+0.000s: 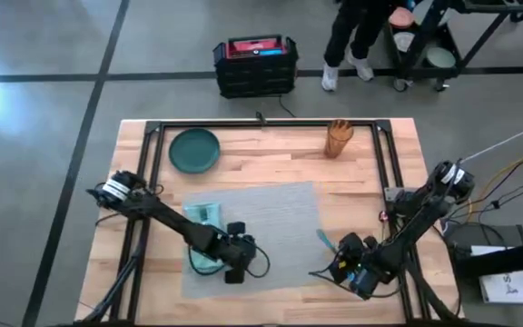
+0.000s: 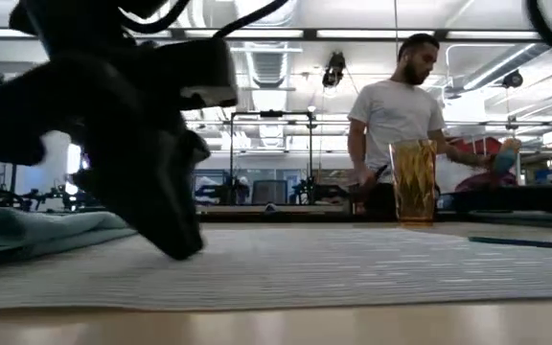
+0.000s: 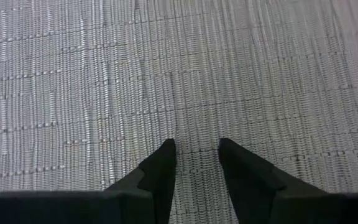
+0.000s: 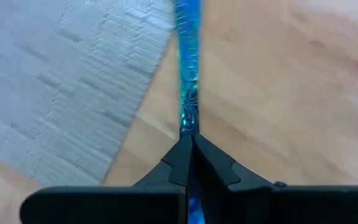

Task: Set table place
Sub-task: Put the blue table knife on the right of the gray tablemat

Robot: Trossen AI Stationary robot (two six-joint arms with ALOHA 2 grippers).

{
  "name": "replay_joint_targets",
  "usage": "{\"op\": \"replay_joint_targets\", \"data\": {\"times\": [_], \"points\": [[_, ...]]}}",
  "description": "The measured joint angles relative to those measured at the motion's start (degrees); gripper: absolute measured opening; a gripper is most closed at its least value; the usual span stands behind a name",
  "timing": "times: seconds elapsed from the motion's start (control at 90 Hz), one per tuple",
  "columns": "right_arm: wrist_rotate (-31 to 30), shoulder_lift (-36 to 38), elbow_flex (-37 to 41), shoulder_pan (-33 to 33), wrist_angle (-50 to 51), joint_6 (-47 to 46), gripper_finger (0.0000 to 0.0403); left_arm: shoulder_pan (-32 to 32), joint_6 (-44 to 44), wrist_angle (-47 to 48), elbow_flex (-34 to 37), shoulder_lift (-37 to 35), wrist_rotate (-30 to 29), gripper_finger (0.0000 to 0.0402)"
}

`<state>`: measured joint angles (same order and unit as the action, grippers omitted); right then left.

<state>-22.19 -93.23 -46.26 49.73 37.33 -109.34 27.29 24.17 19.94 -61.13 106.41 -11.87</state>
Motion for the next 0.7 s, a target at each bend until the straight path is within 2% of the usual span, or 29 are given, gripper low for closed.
{"op": "replay_joint_targets", "data": {"times": [0.078,0.189,0.378,0.5,0.7], "points": [[0.1,0.0,0.0,-0.8,-0.2,4.1,0.0003,0.5,0.5,2.3,0.3,-1.4,0.6,0.0114],[2.5,1.7,0.0,-1.1,0.2,11.6,0.0003,0.4,2.9,0.7,0.1,-3.9,0.9,0.0114],[4.7,8.2,-0.1,2.0,1.1,16.9,0.0003,0.2,4.1,-11.4,-3.1,-6.1,-5.0,0.0114],[4.7,10.2,-0.1,7.2,3.8,15.9,0.0003,-1.1,1.1,-20.4,-8.3,-1.8,-5.0,0.0114],[4.8,8.0,0.9,15.1,4.7,11.0,0.0002,-4.8,-2.1,-19.5,-23.5,12.3,-3.3,0.0114]]}}
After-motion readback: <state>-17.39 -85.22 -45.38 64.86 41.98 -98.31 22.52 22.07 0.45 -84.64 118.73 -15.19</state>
